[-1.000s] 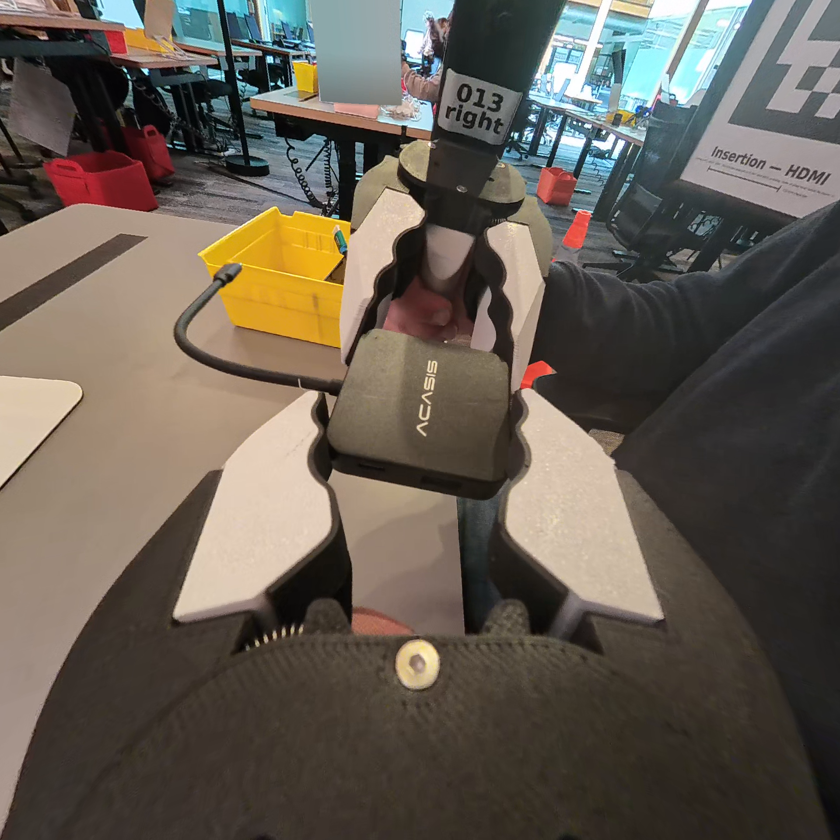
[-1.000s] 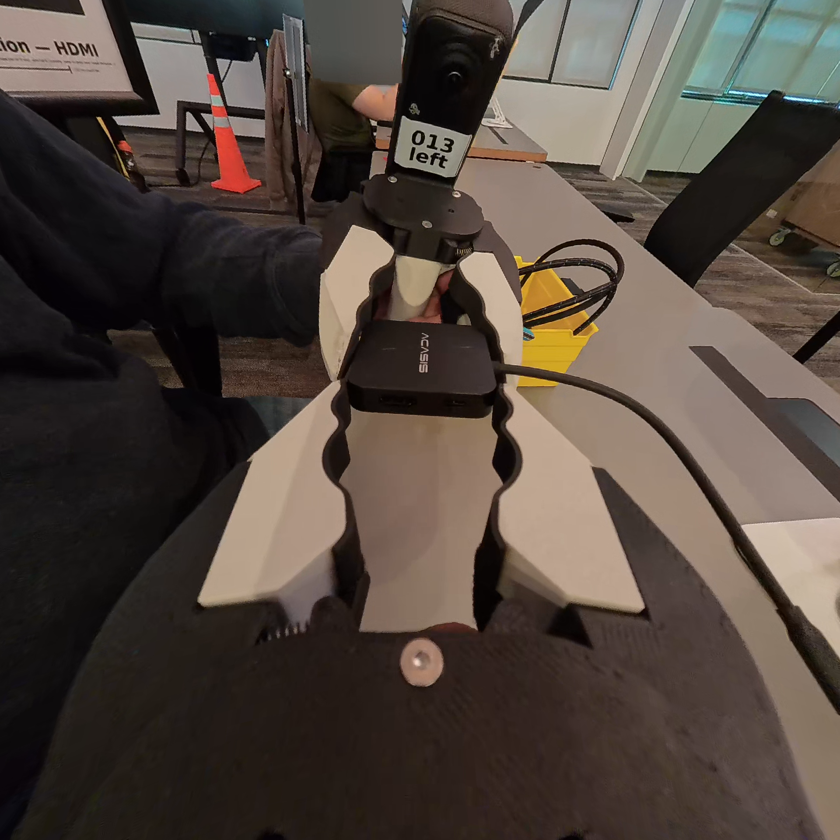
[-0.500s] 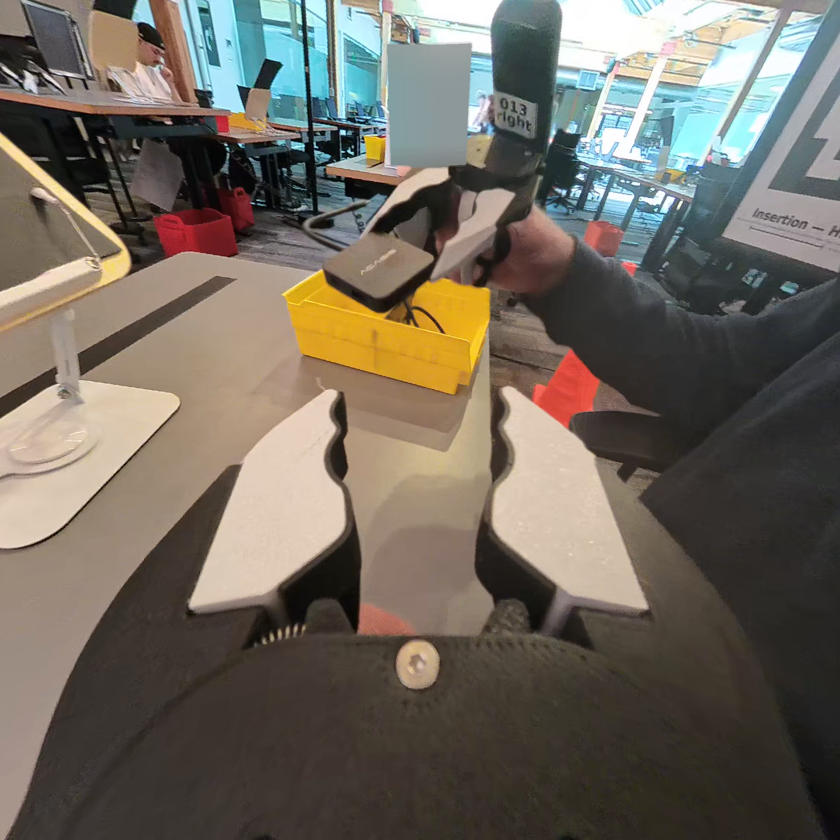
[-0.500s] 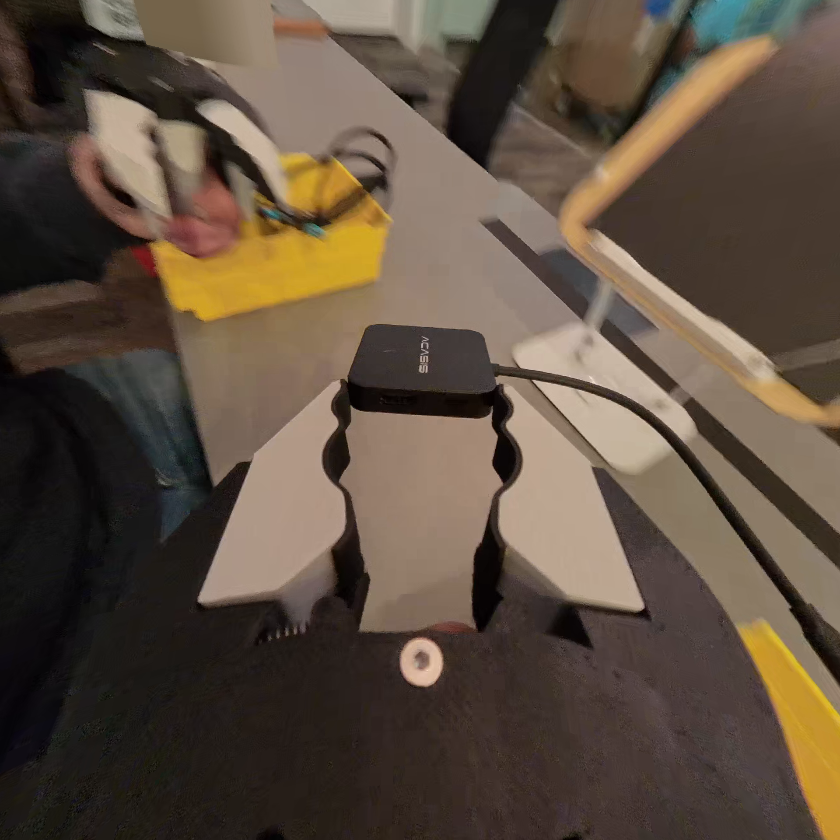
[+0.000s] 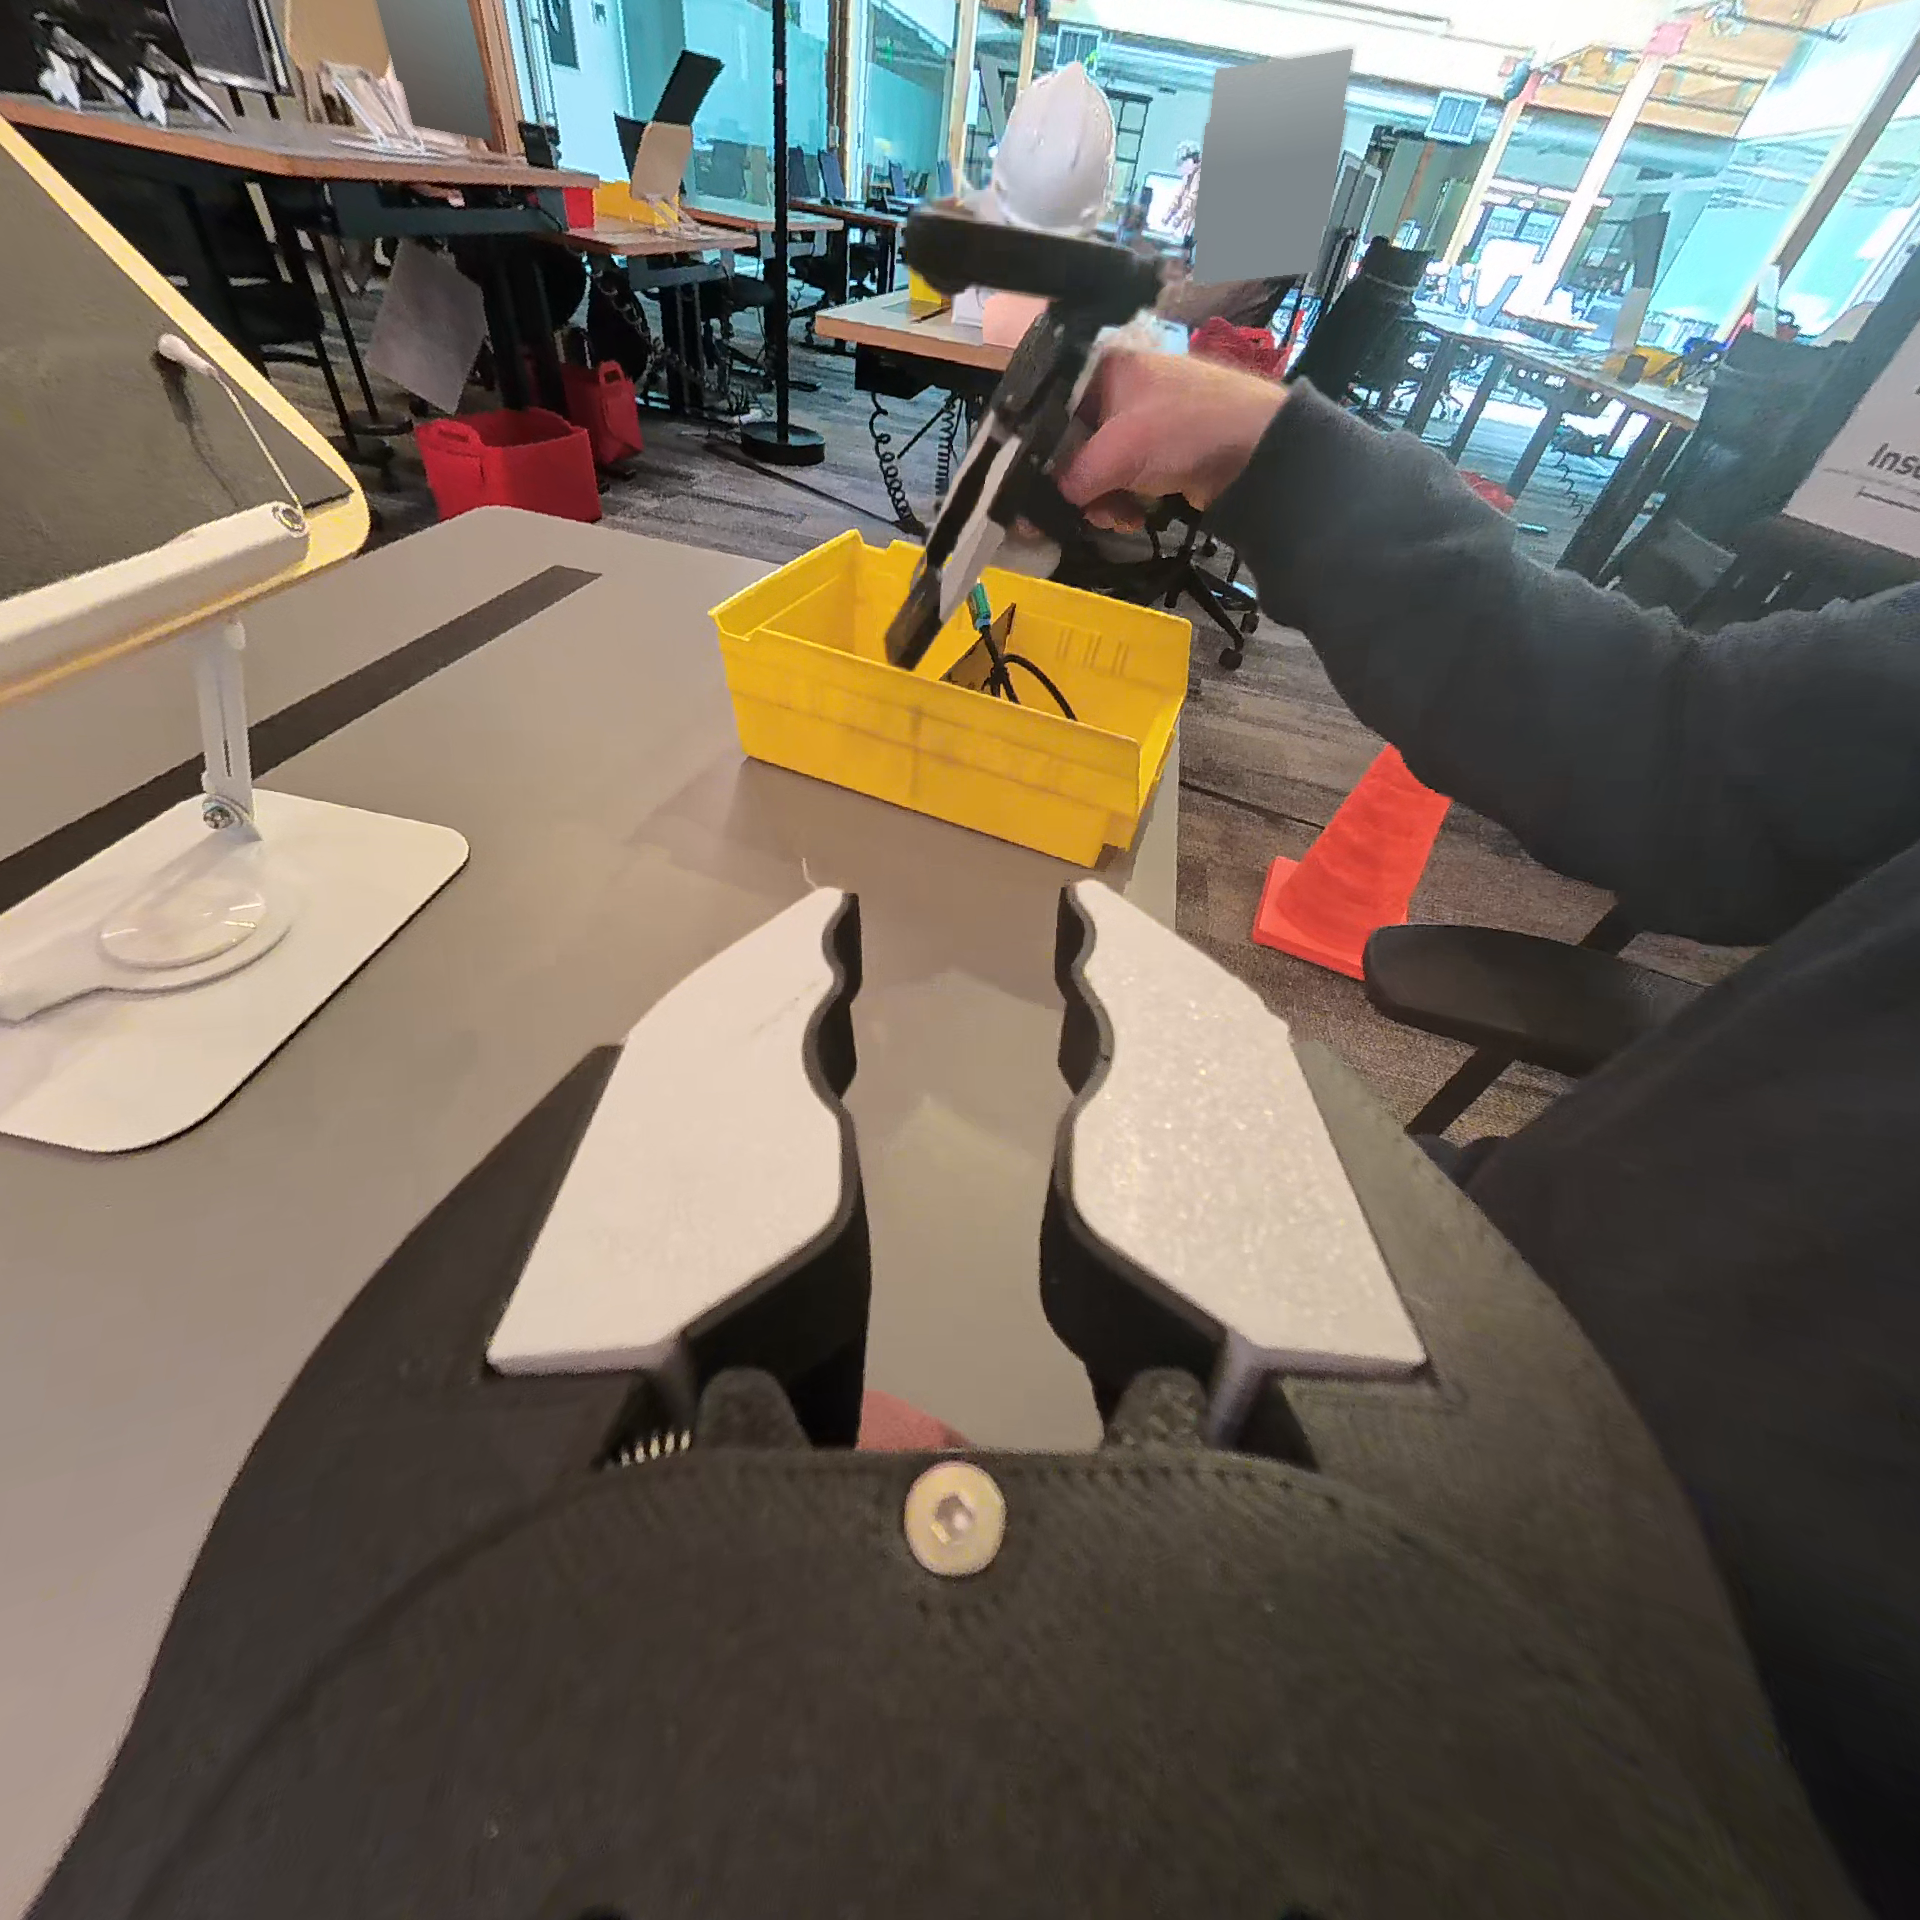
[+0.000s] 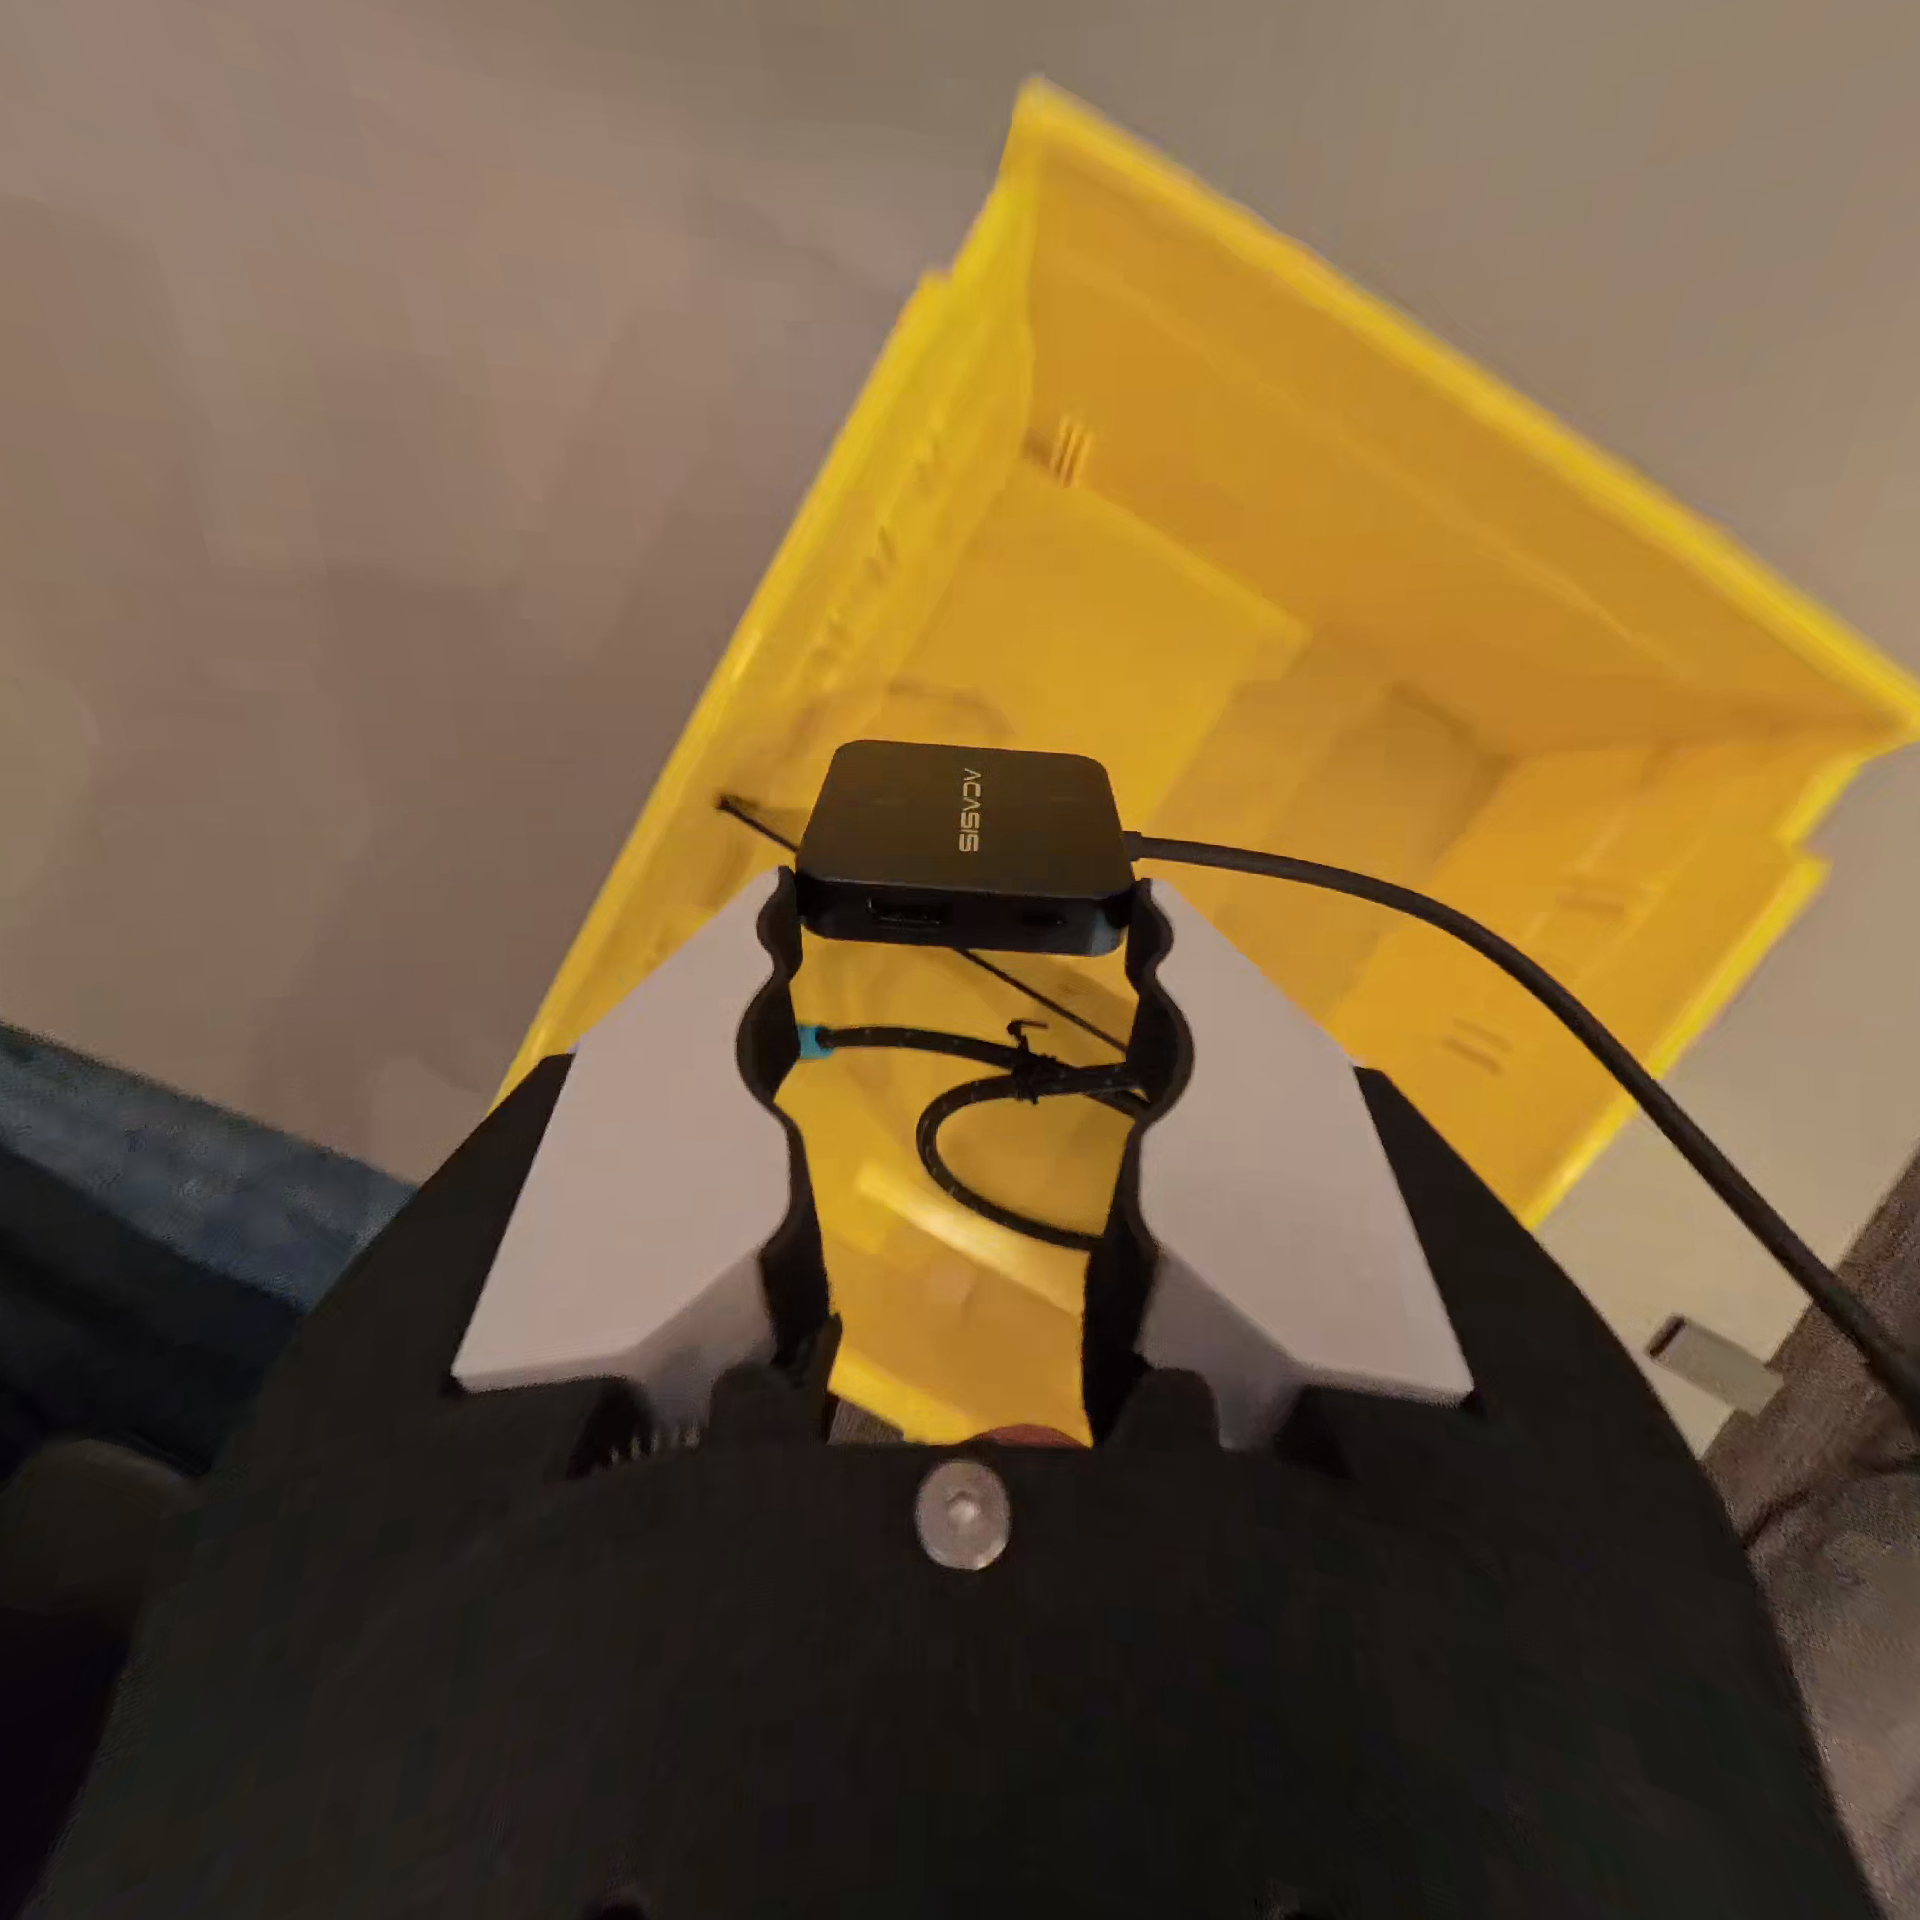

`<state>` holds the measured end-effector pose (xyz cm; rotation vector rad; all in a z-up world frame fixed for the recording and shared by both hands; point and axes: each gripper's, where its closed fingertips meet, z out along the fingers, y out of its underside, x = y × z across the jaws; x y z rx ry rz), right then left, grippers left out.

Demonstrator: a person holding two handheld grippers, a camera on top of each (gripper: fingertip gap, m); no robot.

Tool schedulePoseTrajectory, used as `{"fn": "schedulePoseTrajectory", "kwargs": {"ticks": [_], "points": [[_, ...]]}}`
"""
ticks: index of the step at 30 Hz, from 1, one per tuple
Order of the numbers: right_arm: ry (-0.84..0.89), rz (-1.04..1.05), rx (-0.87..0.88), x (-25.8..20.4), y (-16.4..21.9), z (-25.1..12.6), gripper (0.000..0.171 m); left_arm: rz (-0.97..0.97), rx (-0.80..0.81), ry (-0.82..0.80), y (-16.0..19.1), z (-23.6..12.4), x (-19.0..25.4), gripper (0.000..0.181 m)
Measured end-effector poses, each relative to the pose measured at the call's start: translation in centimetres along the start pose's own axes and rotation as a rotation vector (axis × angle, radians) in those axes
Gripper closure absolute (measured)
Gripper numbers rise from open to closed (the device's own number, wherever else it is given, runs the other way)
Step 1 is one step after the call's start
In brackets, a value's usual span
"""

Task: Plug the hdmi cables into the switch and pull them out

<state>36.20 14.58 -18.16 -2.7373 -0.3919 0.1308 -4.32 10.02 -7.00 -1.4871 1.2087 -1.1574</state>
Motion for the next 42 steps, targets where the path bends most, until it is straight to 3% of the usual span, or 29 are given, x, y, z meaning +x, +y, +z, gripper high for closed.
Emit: {"fn": "schedulePoseTrajectory", "kwargs": {"ticks": [4,6,8,11,15,22,29,32,35,42], "points": [[-0.035,0.015,-0.210,0.7,1.5,3.3,0.110,-0.014,-0.014,0.000,0.4,0.2,-0.3,0.145],[-0.092,0.045,-0.249,0.4,1.1,4.0,0.110,-0.018,-0.020,0.000,0.6,0.2,-0.4,0.145],[-0.040,0.043,-0.282,1.7,0.5,4.7,0.112,-0.023,-0.022,0.000,0.7,0.2,-0.4,0.145],[-0.028,0.056,-0.191,2.6,-2.2,5.0,0.110,-0.027,-0.023,-0.003,0.8,0.1,-0.6,0.144],[0.004,0.029,-0.043,2.1,-4.9,2.7,0.113,-0.027,-0.025,-0.018,0.7,-0.2,-1.2,0.142],[-0.058,-0.216,0.227,-8.3,-8.6,-3.1,0.115,0.048,-0.067,-0.162,-0.7,-3.3,-3.9,0.134],[-0.214,-0.452,0.434,-22.1,-9.1,-5.5,0.118,0.163,-0.263,-0.544,-1.1,-12.1,-9.6,0.130],[-0.315,-0.470,0.507,-26.8,-9.0,-5.4,0.120,0.132,-0.399,-0.642,0.9,-16.0,-11.7,0.127],[-0.379,-0.504,0.516,-30.4,-8.5,-3.9,0.123,0.064,-0.556,-0.608,4.5,-18.3,-12.1,0.127],[-0.420,-0.555,0.490,-34.5,-7.8,0.2,0.126,-0.132,-0.776,-0.669,12.3,-22.8,-15.3,0.124]]}}
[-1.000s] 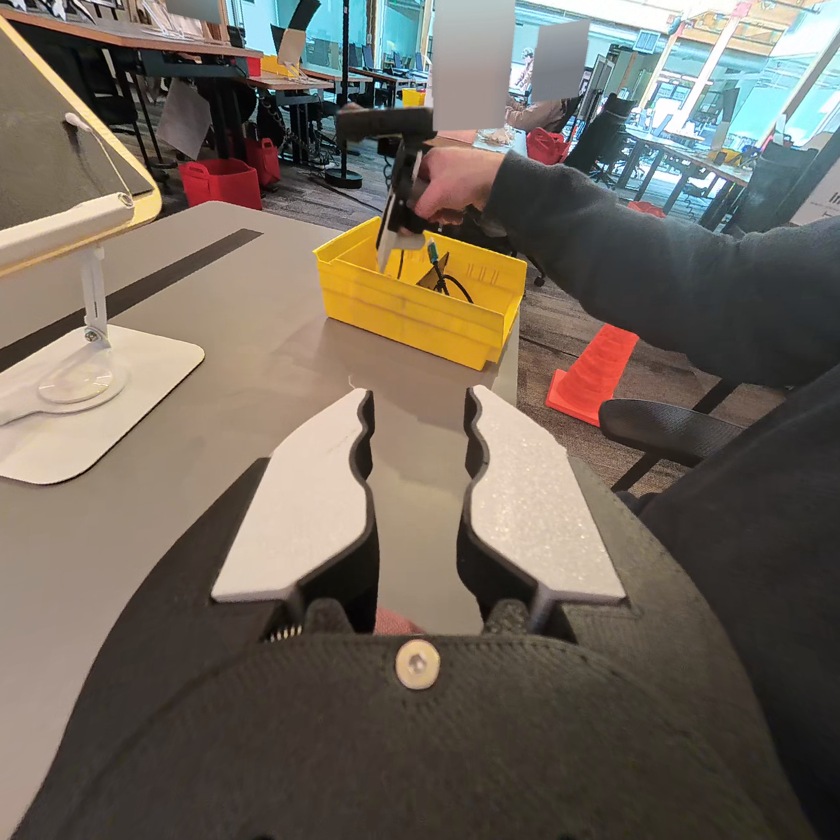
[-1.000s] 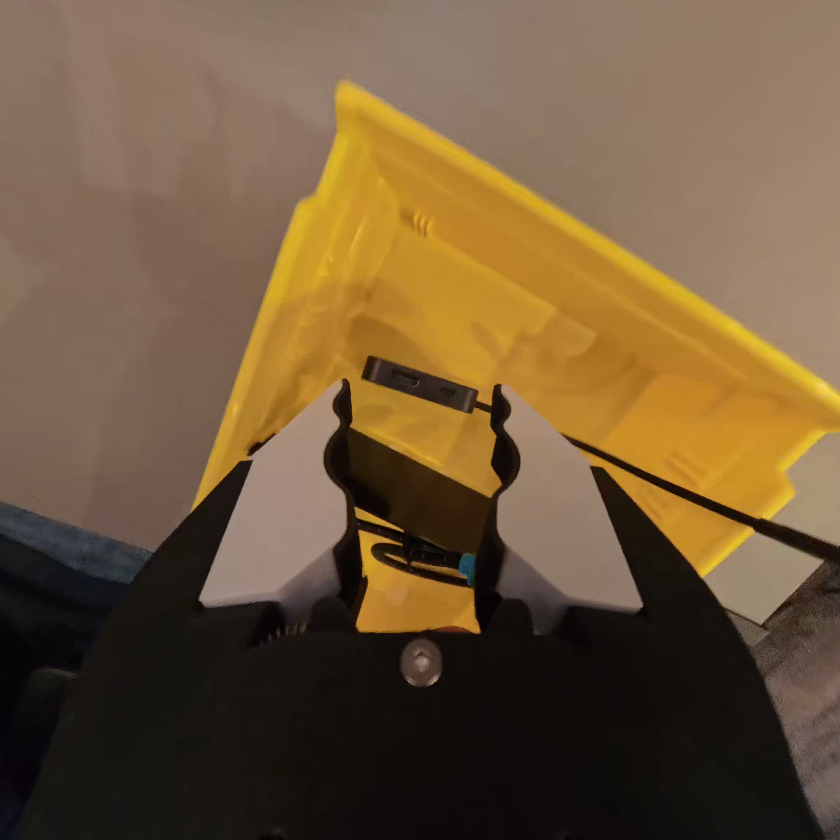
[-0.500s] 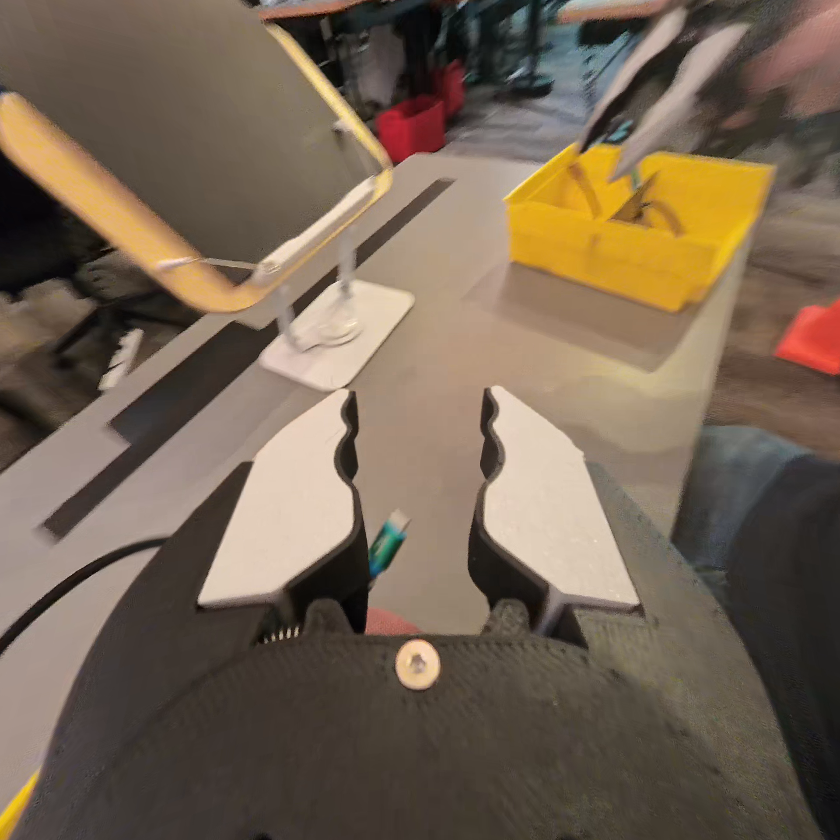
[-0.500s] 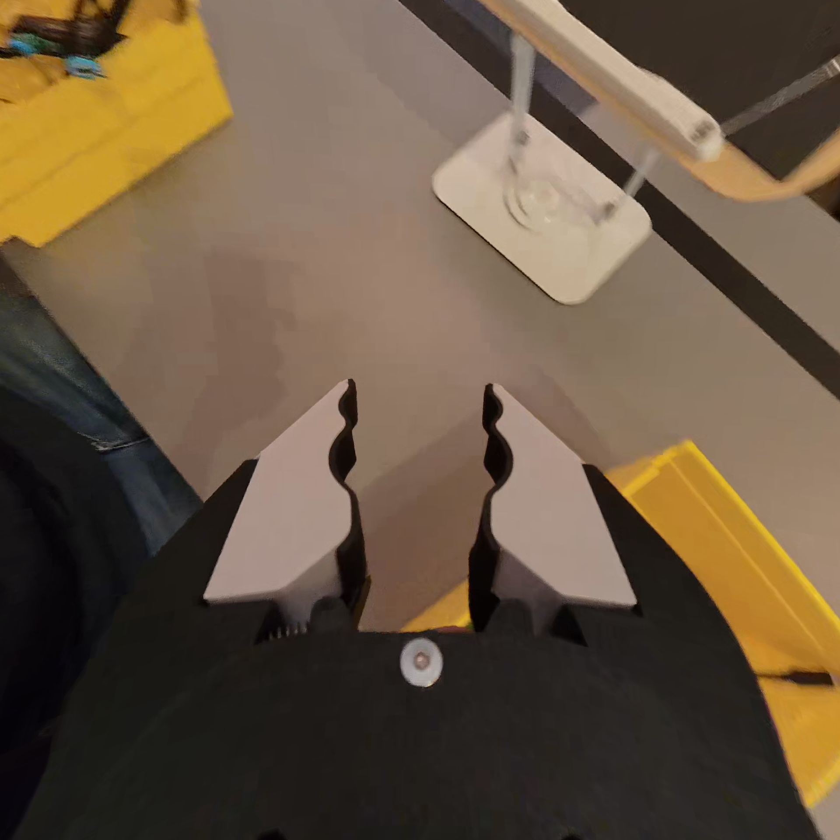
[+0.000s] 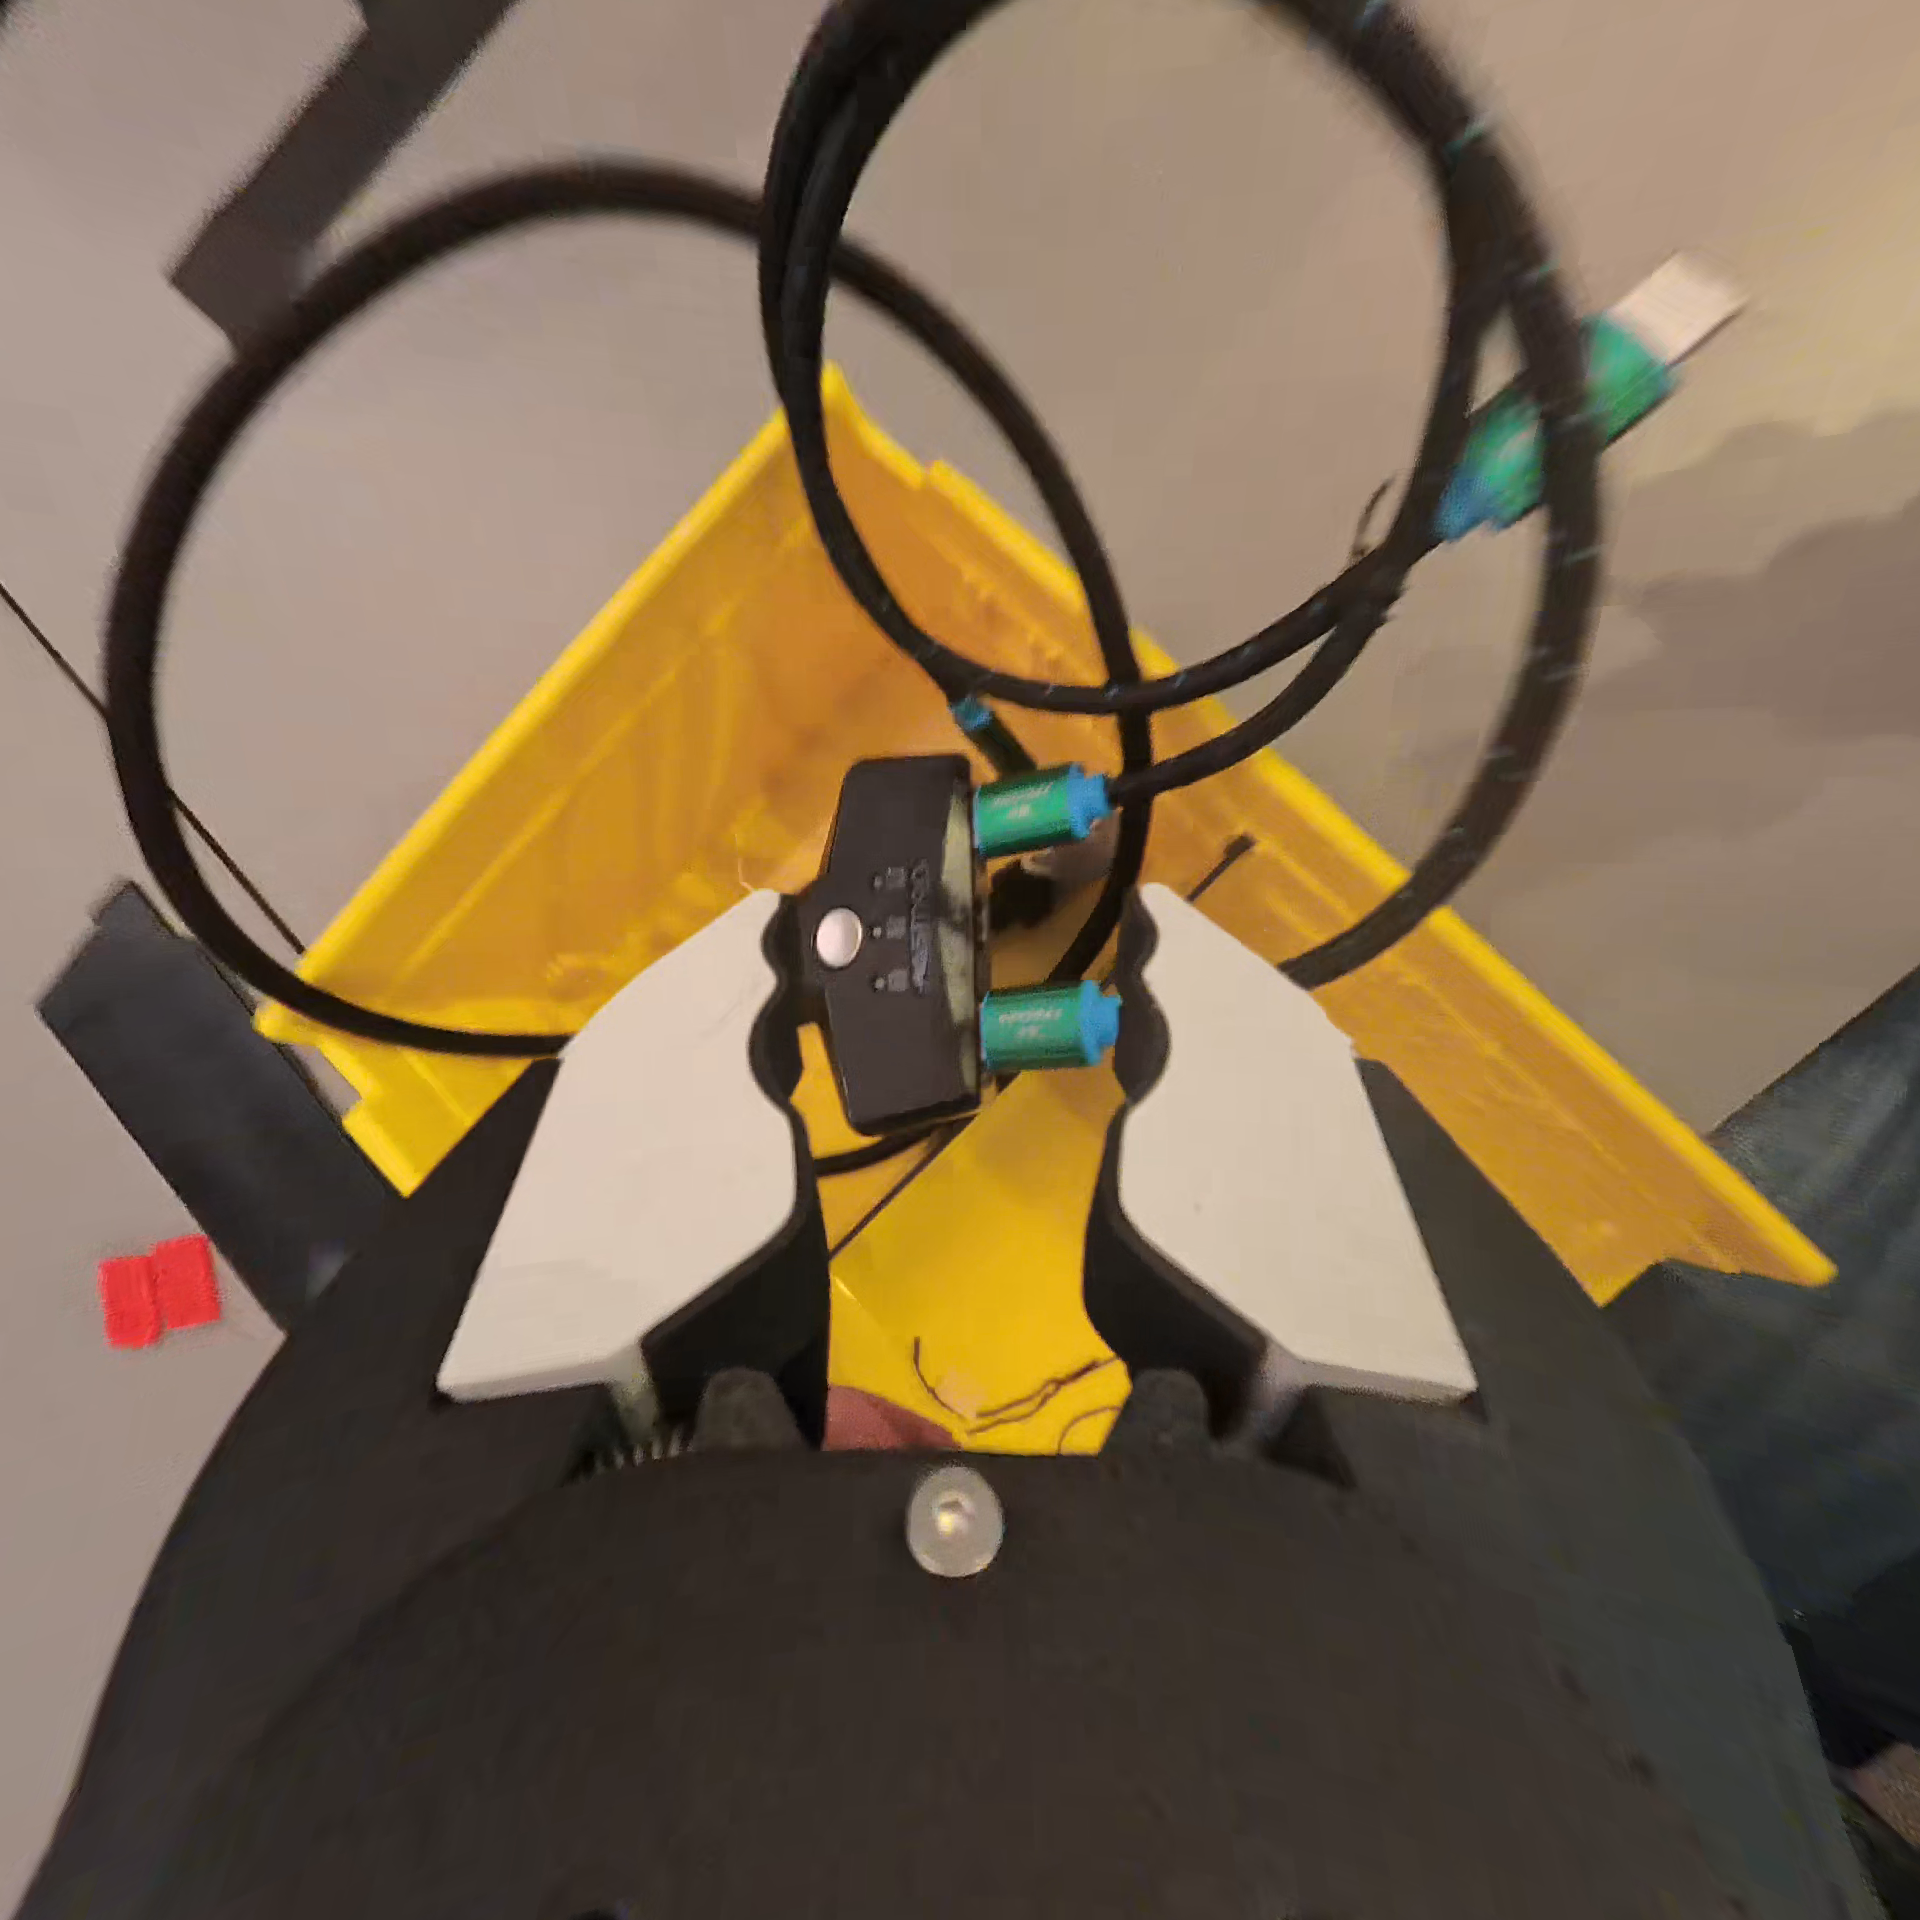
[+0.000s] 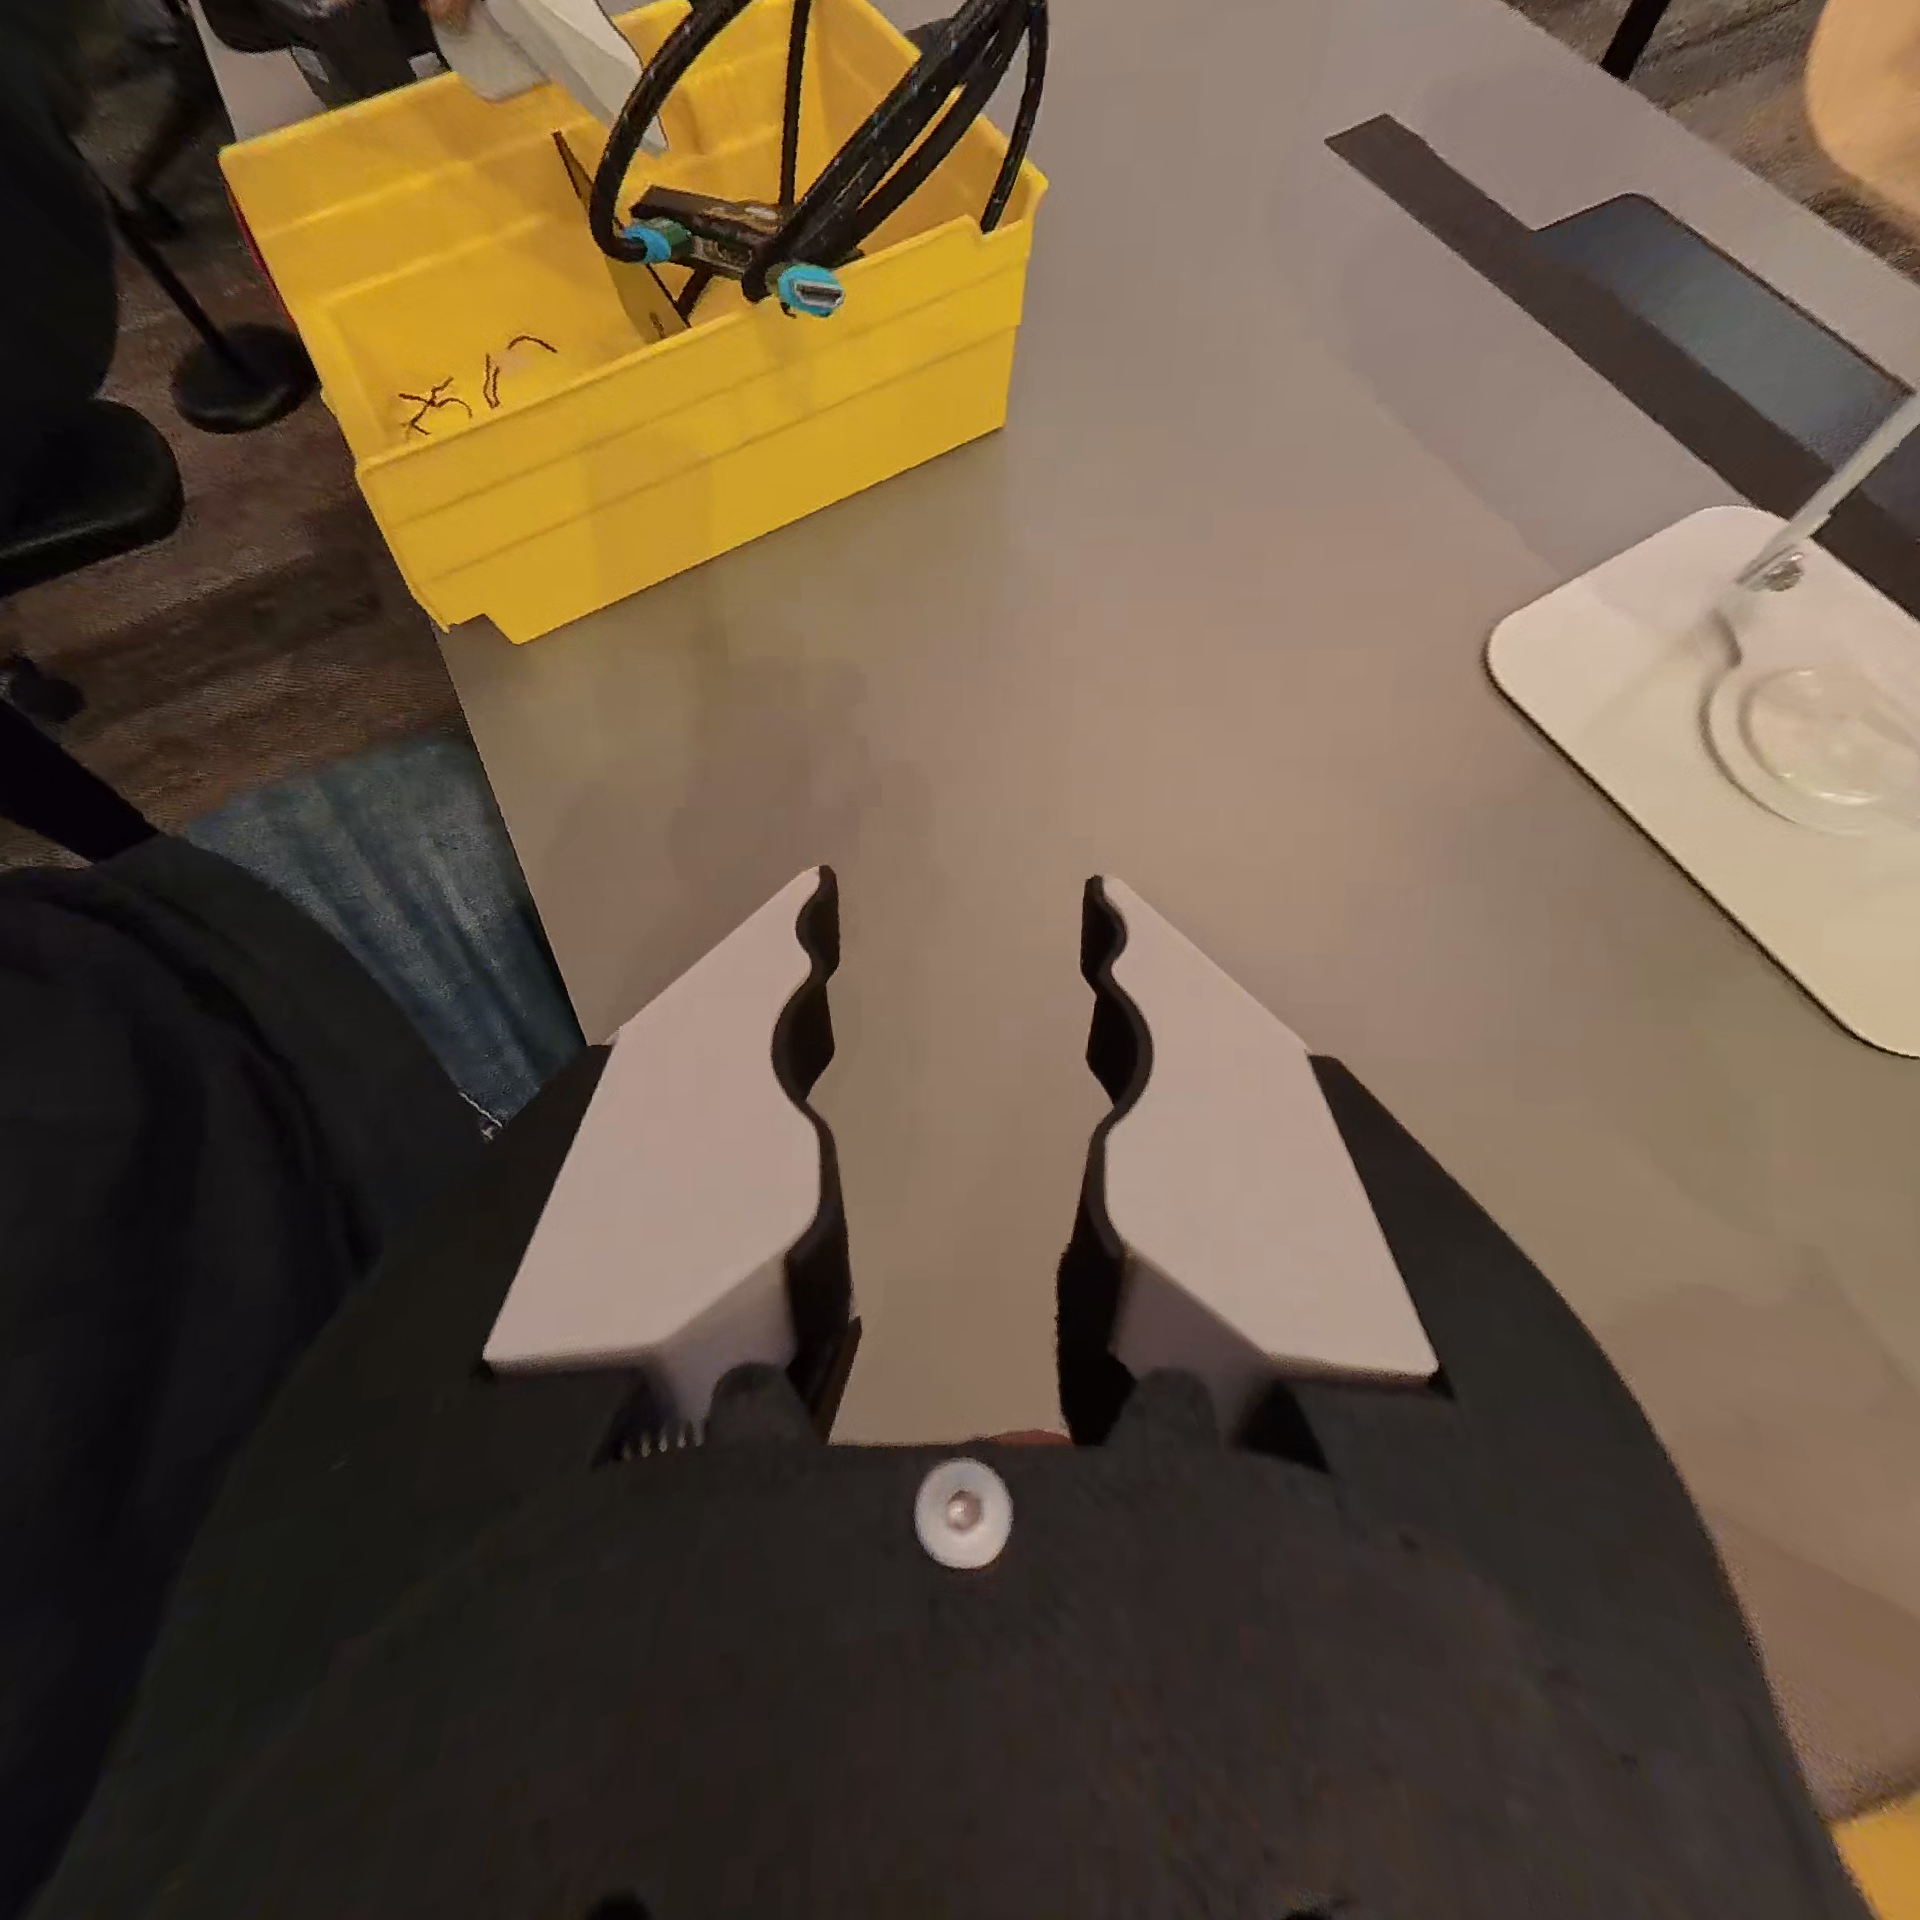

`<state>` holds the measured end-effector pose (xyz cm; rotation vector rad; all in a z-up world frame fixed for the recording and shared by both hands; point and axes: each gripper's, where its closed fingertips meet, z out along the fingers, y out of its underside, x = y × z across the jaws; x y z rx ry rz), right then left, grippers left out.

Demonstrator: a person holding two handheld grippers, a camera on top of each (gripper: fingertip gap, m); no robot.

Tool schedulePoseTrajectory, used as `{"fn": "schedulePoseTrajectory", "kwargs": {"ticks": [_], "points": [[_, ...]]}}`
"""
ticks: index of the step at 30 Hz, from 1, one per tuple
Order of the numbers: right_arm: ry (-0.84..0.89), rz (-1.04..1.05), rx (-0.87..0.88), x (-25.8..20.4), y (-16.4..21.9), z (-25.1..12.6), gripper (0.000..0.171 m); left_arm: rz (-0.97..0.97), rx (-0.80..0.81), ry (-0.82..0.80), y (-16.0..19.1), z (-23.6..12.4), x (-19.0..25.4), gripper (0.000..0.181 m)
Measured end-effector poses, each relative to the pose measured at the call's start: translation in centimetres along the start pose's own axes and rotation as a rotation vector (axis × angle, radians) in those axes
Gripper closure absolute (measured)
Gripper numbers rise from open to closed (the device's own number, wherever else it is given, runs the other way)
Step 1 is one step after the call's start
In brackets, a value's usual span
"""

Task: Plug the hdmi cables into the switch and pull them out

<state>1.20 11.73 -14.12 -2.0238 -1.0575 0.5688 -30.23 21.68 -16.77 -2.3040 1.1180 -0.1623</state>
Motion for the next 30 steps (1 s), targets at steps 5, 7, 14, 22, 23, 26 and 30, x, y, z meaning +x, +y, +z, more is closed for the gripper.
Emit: {"fn": "schedulePoseTrajectory", "kwargs": {"ticks": [5,7,14,22,23,26,30], "points": [[-0.017,-0.003,-0.033,-0.3,1.7,2.0,0.126,-0.172,-0.129,0.103,3.7,2.0,-0.4,0.105],[-0.024,0.005,-0.037,-0.3,2.1,2.3,0.127,-0.246,-0.133,0.157,4.1,2.2,0.0,0.102],[-0.042,0.012,-0.053,-0.4,2.8,3.1,0.127,-0.431,-0.149,0.284,4.9,4.1,0.4,0.098],[-0.050,0.012,-0.067,-0.6,3.3,3.7,0.127,-0.480,-0.193,0.223,5.4,5.1,-0.9,0.126],[-0.050,0.010,-0.069,-0.6,3.3,3.8,0.127,-0.467,-0.189,0.215,5.4,5.0,-0.9,0.127],[-0.048,0.003,-0.069,-0.6,3.3,3.8,0.127,-0.424,-0.181,0.182,5.1,4.4,-1.2,0.127],[-0.044,0.002,-0.063,-0.4,3.3,3.8,0.128,-0.380,-0.143,0.123,3.8,3.0,-1.7,0.127]]}}
